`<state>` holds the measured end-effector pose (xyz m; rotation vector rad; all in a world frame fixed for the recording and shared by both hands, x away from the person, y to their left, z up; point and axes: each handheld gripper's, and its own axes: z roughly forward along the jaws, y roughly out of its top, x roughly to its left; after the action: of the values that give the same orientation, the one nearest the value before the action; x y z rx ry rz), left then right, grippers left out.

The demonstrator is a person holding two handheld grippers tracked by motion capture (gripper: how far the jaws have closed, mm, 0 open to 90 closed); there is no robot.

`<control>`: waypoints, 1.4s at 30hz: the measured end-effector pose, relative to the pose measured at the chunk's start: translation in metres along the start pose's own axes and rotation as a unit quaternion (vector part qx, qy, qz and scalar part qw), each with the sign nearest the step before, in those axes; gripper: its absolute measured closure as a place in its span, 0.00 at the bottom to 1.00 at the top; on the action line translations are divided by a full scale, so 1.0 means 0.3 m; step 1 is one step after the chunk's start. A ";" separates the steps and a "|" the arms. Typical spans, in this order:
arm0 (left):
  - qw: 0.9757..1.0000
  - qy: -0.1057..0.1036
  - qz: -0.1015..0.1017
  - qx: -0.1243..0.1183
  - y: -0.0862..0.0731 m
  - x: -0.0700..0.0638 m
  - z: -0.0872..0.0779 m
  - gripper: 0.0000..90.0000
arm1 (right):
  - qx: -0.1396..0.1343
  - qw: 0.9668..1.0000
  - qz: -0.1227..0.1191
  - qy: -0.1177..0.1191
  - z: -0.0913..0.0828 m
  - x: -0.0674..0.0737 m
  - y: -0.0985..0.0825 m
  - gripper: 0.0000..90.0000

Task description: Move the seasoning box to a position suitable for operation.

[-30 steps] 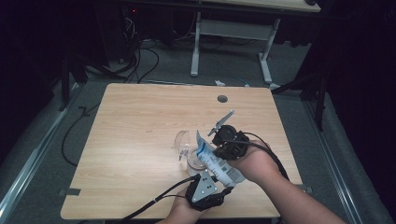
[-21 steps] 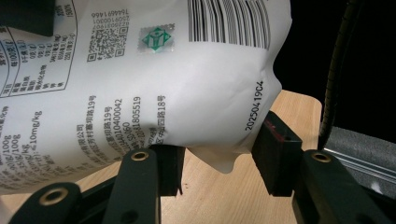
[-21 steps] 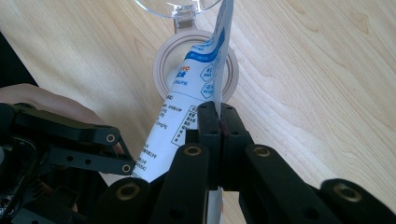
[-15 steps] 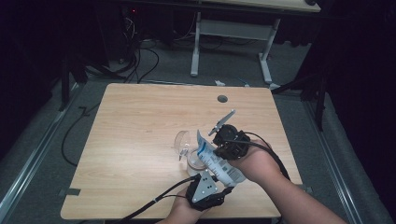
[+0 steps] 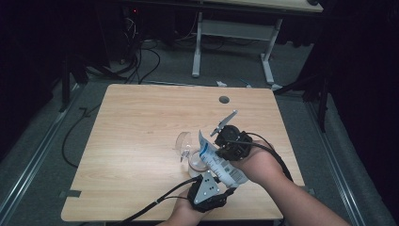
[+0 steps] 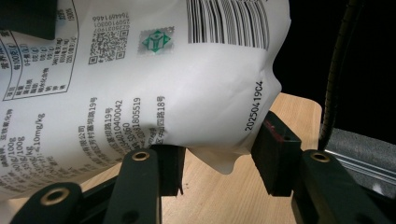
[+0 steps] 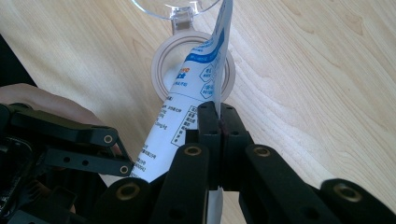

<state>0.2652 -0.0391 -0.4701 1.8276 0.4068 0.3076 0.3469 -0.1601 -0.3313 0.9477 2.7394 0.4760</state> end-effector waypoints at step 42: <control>1.000 0.004 0.000 -0.008 0.003 0.000 -0.006 0.66 | 0.000 1.000 -0.004 -0.001 0.000 0.000 0.009 1.00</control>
<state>0.2645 -0.0379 -0.4686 1.8118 0.4081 0.3173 0.3486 -0.1581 -0.3303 0.9364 2.7403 0.4744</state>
